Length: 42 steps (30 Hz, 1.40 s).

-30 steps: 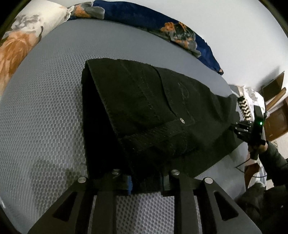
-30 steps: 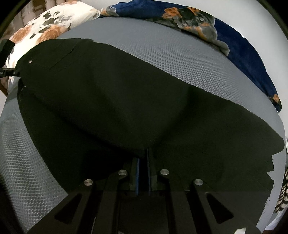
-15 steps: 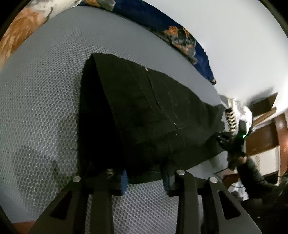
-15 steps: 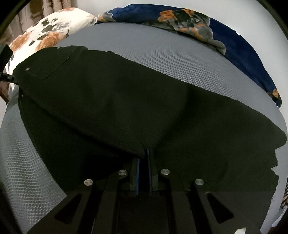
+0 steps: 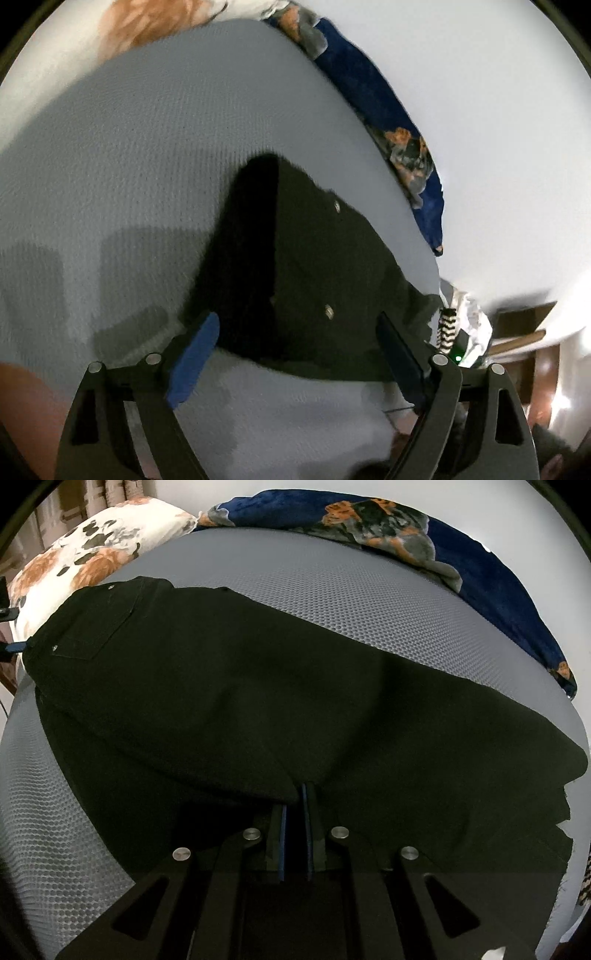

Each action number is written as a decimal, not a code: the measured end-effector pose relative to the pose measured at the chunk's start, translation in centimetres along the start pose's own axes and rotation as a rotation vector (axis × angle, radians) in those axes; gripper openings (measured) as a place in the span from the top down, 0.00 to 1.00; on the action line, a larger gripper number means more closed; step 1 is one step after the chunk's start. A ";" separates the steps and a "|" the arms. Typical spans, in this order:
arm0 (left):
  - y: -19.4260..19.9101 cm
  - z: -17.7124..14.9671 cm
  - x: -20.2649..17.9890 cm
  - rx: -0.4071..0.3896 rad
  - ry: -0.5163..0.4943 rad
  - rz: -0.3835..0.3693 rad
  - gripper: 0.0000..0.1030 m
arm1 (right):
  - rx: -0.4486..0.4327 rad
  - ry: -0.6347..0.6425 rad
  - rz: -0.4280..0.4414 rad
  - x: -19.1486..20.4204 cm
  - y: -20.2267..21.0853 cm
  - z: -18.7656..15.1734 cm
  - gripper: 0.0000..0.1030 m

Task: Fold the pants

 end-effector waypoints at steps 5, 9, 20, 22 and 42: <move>-0.9 -3.2 -1.9 0.056 0.058 0.003 0.26 | -0.009 -0.001 0.001 -0.1 0.0 -0.1 0.92; -2.0 -3.8 -1.7 0.039 0.097 0.050 0.32 | -0.018 -0.005 0.000 0.0 0.0 -0.2 0.92; -4.8 -2.3 -0.9 0.010 0.156 0.112 0.80 | -0.061 0.016 -0.062 0.2 1.1 0.7 0.96; -4.2 -0.9 -3.2 -0.031 0.027 0.118 0.83 | -0.088 0.017 -0.083 0.1 2.2 1.5 0.96; -4.6 -0.2 0.6 0.082 -0.283 0.209 0.83 | 0.014 0.035 -0.005 4.1 5.1 -2.1 0.95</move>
Point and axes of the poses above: each gripper's, at about its wrist camera, not at the fingertips, and y roughly against the way its jaws point, x to its left, z to its top, the point moved 6 cm from there along -y, roughly the way its jaws point, and after that the axes turned 9 degrees about -x, right-handed, at the moved point
